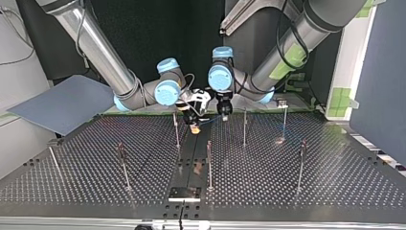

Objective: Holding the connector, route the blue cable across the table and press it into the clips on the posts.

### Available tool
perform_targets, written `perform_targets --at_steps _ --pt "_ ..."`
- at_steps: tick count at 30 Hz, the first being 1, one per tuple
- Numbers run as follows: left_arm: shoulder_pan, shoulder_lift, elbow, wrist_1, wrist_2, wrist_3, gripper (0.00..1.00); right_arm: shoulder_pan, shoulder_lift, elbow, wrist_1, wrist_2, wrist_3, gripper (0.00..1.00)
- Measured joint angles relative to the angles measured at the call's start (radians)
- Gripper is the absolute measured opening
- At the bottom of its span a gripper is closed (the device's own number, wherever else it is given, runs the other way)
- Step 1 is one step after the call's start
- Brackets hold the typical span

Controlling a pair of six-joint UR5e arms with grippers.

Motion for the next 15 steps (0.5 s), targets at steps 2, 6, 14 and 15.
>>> perform_targets --at_steps 2,6,14,15 --pt "-0.001 0.010 0.000 -0.005 -0.014 -0.011 0.00 0.000 0.000 0.000 0.000 -0.001 0.000 0.00" --pt "-0.003 0.042 0.000 -0.010 -0.045 -0.023 0.00 -0.002 0.000 -0.009 0.015 -0.002 -0.001 0.00" --pt "-0.003 0.107 0.000 -0.013 -0.054 -0.025 0.00 -0.007 -0.012 -0.027 0.071 -0.003 -0.007 0.00" --pt "-0.004 0.111 0.000 -0.016 -0.056 -0.022 0.00 -0.007 -0.018 -0.028 0.074 -0.003 -0.007 0.00"
